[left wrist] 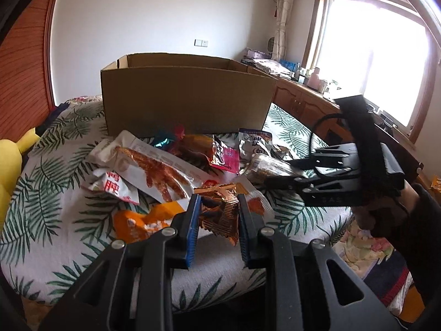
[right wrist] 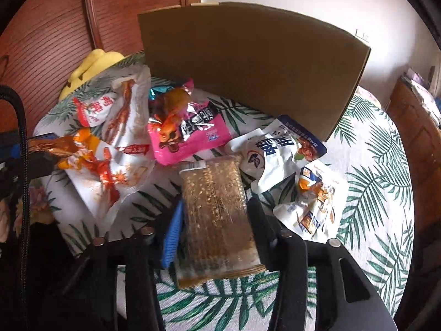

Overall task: Organize snacks
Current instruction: 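Carry both packets over the cardboard box and open both tools to drop them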

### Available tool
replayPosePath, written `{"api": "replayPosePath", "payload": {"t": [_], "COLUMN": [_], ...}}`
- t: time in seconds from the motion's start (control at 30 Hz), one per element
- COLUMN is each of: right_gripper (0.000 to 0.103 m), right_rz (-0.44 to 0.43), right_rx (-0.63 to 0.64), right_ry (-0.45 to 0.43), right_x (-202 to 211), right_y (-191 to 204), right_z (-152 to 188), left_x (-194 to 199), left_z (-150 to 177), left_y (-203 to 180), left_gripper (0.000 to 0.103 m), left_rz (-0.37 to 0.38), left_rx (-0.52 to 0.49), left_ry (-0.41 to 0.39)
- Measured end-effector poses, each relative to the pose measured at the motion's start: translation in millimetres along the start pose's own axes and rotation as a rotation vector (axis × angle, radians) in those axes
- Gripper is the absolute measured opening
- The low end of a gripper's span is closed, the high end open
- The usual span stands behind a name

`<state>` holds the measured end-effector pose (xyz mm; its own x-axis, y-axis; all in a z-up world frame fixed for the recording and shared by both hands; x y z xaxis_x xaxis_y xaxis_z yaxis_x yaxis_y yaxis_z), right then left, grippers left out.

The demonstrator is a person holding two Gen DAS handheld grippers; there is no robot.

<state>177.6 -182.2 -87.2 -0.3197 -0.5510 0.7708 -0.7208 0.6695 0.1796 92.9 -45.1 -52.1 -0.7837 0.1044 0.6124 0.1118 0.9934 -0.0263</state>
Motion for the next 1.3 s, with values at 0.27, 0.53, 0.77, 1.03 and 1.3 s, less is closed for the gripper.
{"api": "replayPosePath", "payload": {"t": [0.27,0.53,0.77,1.03,1.3], "right_gripper": [0.042,0.042,0.042,0.042,0.042], "right_rz": [-0.005,0.046,0.079,0.096,0.074], "right_rx": [0.003,0.002,-0.001,-0.002,-0.013], "right_ry": [-0.120,-0.228,-0.273,-0.316,-0.351], "right_x": [39.7,68.4,76.6,85.1,79.6], "right_y": [14.7,12.1,1.8,-12.8,-34.6], "right_z": [-14.1,-47.4,-80.7,-119.6,-150.2], "left_x": [2.5,3.8,-5.6,-30.1,-61.9], "left_z": [-32.7,-78.9,-115.3,-143.9,-176.2], "left_y": [6.8,17.9,26.4,24.4,27.6], "left_gripper": [0.023,0.023,0.023,0.024,0.024], "left_rz": [-0.010,-0.050,-0.097,-0.109,-0.099], "left_rx": [-0.001,-0.024,-0.051,-0.084,-0.087], "left_ry": [-0.050,-0.119,-0.160,-0.164,-0.159]}}
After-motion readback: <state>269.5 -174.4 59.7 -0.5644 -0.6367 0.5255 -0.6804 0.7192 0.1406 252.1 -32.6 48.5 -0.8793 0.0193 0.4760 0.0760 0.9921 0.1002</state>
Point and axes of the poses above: each gripper's, at about its wrist camera, not at the fingertips, and x roughly against the way its jaws point, y to its left, z to its underside, the point moved 6 cm from there along -x, roughly the way its jaws point, and after that the axes turned 14 degrees about -z, right-handed, at the moved point
